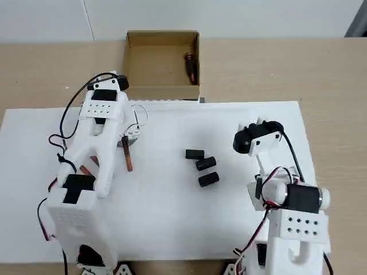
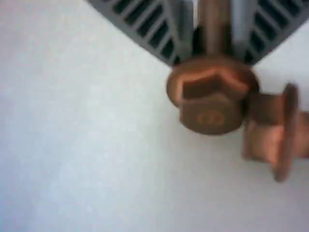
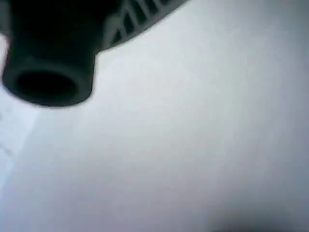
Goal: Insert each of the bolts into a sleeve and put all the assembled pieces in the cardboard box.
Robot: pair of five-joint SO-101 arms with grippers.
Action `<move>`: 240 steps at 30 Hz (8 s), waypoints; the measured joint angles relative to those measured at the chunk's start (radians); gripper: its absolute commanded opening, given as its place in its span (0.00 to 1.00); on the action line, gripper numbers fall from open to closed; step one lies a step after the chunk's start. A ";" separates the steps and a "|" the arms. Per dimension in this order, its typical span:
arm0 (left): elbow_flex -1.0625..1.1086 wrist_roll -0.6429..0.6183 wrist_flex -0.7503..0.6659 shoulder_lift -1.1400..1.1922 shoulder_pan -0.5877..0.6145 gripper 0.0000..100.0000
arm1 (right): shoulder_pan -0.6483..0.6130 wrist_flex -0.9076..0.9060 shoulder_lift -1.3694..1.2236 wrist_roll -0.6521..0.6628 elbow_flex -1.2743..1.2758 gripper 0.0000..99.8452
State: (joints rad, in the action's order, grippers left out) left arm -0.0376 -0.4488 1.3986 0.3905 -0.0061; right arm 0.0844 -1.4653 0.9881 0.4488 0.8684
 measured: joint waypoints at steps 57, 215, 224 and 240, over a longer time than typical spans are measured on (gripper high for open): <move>0.991 0.175 -0.397 -1.571 -0.155 0.00 | -0.445 0.499 0.680 -0.422 0.549 0.00; 1.490 -0.106 -0.661 -2.188 -0.436 0.00 | -0.835 0.884 0.809 -0.321 0.799 0.00; 1.488 -0.104 -0.554 -2.197 -0.483 0.00 | -0.833 0.922 0.809 -0.295 0.799 0.00; 1.491 -0.091 -0.439 -2.185 -0.499 0.25 | -0.835 0.944 0.810 -0.292 0.799 0.00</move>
State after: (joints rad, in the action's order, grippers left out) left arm 1.4538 -0.5393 0.9597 -1.7944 -0.5048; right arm -0.7503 -0.5217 1.7983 0.1573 1.6678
